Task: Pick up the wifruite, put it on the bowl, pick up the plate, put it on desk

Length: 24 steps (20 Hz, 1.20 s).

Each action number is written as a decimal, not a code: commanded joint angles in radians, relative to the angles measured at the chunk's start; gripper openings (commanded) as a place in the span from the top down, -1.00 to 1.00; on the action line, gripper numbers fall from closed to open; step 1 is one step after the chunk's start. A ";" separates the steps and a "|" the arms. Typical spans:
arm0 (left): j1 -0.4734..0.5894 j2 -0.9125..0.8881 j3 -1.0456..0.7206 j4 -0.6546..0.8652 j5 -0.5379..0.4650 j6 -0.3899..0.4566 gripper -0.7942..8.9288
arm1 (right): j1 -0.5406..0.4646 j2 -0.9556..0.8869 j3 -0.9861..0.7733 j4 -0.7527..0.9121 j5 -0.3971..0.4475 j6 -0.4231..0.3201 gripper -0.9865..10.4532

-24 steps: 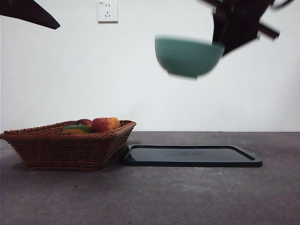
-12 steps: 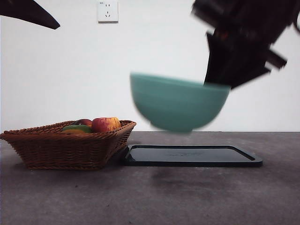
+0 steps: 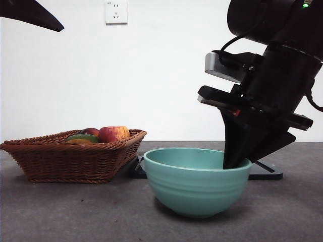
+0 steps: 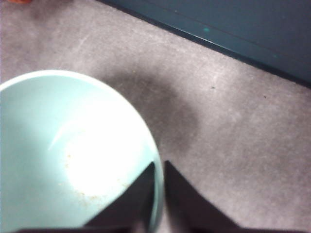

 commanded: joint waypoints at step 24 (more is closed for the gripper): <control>-0.005 0.003 0.021 0.007 0.002 0.012 0.13 | 0.008 -0.693 0.013 -0.280 -0.209 0.030 0.35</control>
